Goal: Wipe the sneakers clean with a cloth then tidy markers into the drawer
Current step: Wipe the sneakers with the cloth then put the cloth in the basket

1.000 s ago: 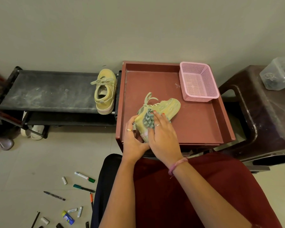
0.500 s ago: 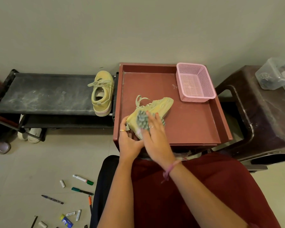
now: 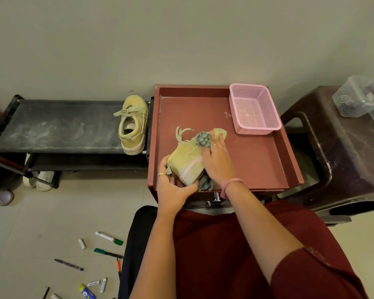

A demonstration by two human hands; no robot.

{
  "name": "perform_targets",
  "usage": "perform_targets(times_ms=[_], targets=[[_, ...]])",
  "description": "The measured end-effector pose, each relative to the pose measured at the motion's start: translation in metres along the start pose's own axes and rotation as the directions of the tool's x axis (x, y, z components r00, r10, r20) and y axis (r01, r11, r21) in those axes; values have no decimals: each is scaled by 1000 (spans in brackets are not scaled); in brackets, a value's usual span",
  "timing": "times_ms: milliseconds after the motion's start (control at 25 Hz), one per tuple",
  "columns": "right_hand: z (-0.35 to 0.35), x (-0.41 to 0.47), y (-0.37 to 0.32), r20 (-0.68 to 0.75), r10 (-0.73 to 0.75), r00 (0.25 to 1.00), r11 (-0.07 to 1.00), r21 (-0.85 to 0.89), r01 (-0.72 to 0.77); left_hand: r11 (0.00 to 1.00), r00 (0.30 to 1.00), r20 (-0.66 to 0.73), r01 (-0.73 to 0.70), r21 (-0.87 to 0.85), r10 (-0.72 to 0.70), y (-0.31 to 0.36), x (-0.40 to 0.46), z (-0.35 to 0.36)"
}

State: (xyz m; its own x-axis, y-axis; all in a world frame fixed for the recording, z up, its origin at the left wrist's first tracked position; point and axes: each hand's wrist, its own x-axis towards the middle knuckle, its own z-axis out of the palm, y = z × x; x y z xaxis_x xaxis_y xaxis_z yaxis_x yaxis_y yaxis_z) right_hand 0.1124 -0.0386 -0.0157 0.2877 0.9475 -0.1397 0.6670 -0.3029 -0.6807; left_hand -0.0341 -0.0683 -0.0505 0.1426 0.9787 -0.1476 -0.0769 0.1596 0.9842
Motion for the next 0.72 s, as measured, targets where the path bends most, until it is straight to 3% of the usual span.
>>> perform_targets(times_ms=[200, 480, 600, 720], targets=[[0, 12, -7, 70, -37, 997, 993, -107, 44, 999, 998, -46, 31, -16, -32, -4, 4, -2], [2, -64, -24, 159, -142, 977, 990, 32, 139, 999, 998, -35, 53, -3, -53, -4, 5, -6], [10, -77, -20, 116, -240, 964, 969, 91, 231, 996, 998, -33, 56, 74, -53, -4, 4, -6], [17, -76, -8, -32, -251, 967, 946, 203, 252, 979, 999, -18, 51, 199, -48, -7, 5, -6]])
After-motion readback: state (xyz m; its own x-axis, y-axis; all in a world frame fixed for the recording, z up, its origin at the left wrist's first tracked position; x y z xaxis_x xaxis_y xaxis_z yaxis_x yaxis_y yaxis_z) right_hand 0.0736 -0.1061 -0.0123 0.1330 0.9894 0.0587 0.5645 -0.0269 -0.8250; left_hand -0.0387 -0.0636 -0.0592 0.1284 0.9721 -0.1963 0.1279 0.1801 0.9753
